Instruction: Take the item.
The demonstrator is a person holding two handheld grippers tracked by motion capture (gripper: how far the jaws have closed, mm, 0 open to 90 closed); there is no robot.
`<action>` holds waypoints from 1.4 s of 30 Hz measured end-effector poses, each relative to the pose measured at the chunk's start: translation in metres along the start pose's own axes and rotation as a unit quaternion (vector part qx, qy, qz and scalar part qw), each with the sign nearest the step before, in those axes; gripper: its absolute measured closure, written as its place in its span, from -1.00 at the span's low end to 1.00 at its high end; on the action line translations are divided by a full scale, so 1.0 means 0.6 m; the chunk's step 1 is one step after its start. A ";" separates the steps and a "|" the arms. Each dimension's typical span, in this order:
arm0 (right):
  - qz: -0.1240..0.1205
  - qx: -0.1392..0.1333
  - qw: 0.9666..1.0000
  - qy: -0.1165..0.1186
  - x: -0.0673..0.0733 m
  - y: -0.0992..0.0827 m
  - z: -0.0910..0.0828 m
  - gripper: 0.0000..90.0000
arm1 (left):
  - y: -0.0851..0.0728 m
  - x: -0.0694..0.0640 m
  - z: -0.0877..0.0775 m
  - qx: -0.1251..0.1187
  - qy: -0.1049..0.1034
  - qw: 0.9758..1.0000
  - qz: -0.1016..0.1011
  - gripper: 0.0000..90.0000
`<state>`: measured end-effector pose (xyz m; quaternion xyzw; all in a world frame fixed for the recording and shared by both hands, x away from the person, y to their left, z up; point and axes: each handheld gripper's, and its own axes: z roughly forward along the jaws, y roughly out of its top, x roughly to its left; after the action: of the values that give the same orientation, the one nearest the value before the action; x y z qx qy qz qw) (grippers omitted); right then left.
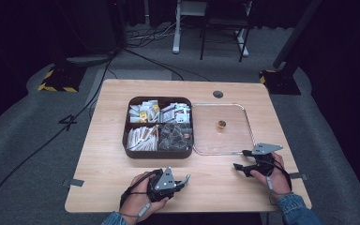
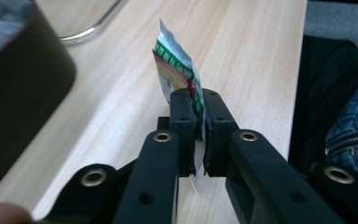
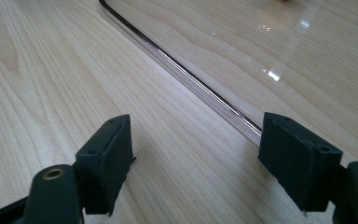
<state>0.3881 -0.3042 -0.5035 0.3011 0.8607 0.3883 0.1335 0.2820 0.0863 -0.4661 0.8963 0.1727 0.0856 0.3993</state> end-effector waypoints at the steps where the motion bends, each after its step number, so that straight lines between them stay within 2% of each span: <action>1: 0.000 0.000 1.000 0.000 0.000 0.000 0.000 -0.43 | 0.000 -0.001 0.001 0.000 -0.005 1.000 -0.002 0.83; 6: 0.000 0.000 1.000 0.000 0.000 0.000 0.000 -0.43 | -0.002 -0.001 0.008 0.001 -0.041 0.999 -0.021 0.64; 9: 0.000 0.000 1.000 0.000 0.000 0.000 0.000 -0.43 | -0.004 -0.003 0.015 -0.005 -0.075 0.996 -0.037 0.39; 14: 0.000 0.000 1.000 0.000 0.000 0.000 0.000 -0.43 | -0.006 -0.008 0.024 -0.001 -0.115 0.993 -0.039 -0.01; 18: 0.000 0.000 1.000 0.000 0.000 0.000 0.000 -0.43 | -0.006 -0.008 0.024 -0.005 -0.131 0.991 -0.033 -0.16; 21: 0.000 0.000 1.000 0.000 0.000 0.000 0.000 -0.43 | -0.004 -0.005 0.021 -0.012 -0.119 0.992 -0.030 -0.17; 25: 0.000 0.000 1.000 0.000 0.000 0.000 0.000 -0.43 | 0.000 0.002 0.011 -0.031 -0.101 0.994 -0.036 -0.17; 30: 0.000 0.000 1.000 0.000 0.000 0.000 0.000 -0.43 | 0.007 0.011 -0.007 -0.054 -0.078 0.994 -0.048 -0.16; 33: 0.000 0.000 1.000 0.000 0.000 0.000 0.000 -0.43 | 0.011 0.018 -0.021 -0.059 -0.053 0.995 -0.055 -0.14; 37: 0.000 0.000 1.000 0.000 0.000 0.000 0.000 -0.43 | 0.012 0.029 -0.043 -0.073 -0.021 0.994 -0.075 -0.16; 42: -0.001 0.000 1.000 -0.001 0.000 0.000 0.000 -0.43 | 0.008 0.046 -0.069 -0.084 0.016 0.993 -0.077 -0.20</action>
<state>0.3879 -0.3040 -0.5035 0.3009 0.8608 0.3878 0.1344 0.2964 0.1218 -0.4344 0.8419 0.2402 0.0832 0.4760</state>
